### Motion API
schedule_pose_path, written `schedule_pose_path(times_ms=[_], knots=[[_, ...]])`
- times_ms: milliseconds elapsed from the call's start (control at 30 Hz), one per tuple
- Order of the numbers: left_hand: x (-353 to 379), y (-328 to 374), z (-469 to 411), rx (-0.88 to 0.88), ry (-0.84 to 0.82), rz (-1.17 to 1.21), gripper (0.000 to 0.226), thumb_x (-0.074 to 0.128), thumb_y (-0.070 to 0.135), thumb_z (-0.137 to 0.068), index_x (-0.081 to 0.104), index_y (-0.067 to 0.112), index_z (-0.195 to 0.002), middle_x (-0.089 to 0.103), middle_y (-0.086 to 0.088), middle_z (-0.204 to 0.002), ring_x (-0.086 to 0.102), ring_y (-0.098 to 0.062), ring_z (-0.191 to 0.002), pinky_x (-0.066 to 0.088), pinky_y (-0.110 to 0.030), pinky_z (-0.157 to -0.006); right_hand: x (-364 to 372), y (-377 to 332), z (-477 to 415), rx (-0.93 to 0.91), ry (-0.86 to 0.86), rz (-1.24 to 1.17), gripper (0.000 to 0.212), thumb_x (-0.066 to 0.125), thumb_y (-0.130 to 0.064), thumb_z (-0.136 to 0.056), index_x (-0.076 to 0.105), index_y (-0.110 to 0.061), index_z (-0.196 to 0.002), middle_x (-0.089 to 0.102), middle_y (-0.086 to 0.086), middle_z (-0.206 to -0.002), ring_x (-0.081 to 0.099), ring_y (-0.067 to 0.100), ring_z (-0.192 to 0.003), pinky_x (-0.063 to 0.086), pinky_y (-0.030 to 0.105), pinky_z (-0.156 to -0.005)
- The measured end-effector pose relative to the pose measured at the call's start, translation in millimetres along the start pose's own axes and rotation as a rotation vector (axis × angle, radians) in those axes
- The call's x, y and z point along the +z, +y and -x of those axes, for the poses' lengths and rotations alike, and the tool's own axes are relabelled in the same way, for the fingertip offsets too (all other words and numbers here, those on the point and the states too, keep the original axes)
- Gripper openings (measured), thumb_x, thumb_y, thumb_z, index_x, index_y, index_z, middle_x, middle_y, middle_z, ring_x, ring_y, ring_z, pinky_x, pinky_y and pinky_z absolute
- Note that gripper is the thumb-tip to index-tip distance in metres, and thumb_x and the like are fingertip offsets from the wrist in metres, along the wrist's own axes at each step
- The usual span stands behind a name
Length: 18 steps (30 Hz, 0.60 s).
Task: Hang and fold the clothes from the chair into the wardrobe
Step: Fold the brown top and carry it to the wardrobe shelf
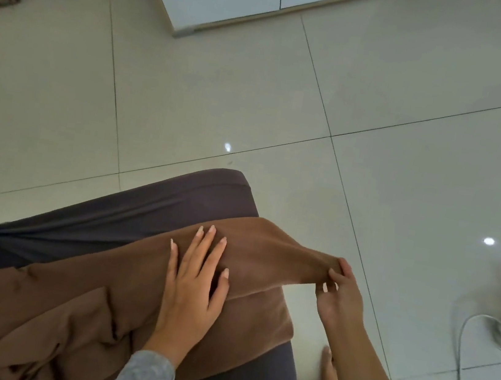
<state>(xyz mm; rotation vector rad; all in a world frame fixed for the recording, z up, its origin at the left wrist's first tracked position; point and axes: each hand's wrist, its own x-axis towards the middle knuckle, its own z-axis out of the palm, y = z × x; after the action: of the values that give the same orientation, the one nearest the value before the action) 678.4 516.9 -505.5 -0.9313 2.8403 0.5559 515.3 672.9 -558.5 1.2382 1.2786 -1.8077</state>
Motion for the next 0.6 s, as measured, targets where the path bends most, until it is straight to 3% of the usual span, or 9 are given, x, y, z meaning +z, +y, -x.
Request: schedule_pose_path(times_ms=[233,367,467,533,600], knots=[[10,35,-55,0.198,-0.122,-0.193,0.050,0.028,0.041,-0.095,0.058,0.016,-0.127,0.051,-0.005,-0.139,0.038,-0.019,-0.136,0.015,-0.043,-0.114,-24,-2,-10,-0.042,-0.102,0.227,0.035,0.045,-0.002,-0.096,0.051,-0.014,-0.128,0.057,0.002,-0.121,0.055,0.019,-0.113,0.042,0.034,-0.091],[27,63,-95,0.183,-0.306,-0.391,0.050,0.025,0.042,-0.099,0.041,0.018,-0.139,0.037,-0.004,-0.148,0.023,-0.019,-0.141,0.002,-0.041,-0.118,-56,47,-31,-0.015,-0.227,0.632,0.026,0.051,-0.008,-0.093,0.057,-0.022,-0.114,0.062,-0.004,-0.110,0.059,0.015,-0.102,0.047,0.038,-0.088],[42,80,-118,0.122,-0.379,-0.564,0.045,0.034,0.032,-0.097,0.038,0.014,-0.138,0.049,-0.008,-0.134,0.038,-0.025,-0.130,0.006,-0.044,-0.116,-88,115,-81,0.107,-0.274,0.839,0.026,0.055,-0.030,-0.090,0.059,-0.031,-0.116,0.059,0.011,-0.120,0.060,0.022,-0.099,0.049,0.052,-0.086],[53,87,-126,0.119,-0.396,-0.609,0.035,0.039,0.021,-0.094,0.045,0.013,-0.128,0.060,-0.005,-0.115,0.052,-0.026,-0.113,0.020,-0.042,-0.109,-83,111,-65,0.130,-0.256,0.955,0.023,0.055,-0.014,-0.089,0.064,-0.017,-0.110,0.065,0.006,-0.107,0.060,0.016,-0.094,0.050,0.033,-0.084],[66,95,-132,0.119,-0.437,-0.604,0.027,0.041,0.013,-0.093,0.049,0.013,-0.118,0.062,-0.003,-0.106,0.056,-0.025,-0.103,0.030,-0.038,-0.099,-77,105,-51,0.111,-0.294,0.999,0.027,0.046,-0.004,-0.092,0.064,-0.003,-0.112,0.066,0.009,-0.108,0.057,0.013,-0.089,0.047,0.021,-0.073]])
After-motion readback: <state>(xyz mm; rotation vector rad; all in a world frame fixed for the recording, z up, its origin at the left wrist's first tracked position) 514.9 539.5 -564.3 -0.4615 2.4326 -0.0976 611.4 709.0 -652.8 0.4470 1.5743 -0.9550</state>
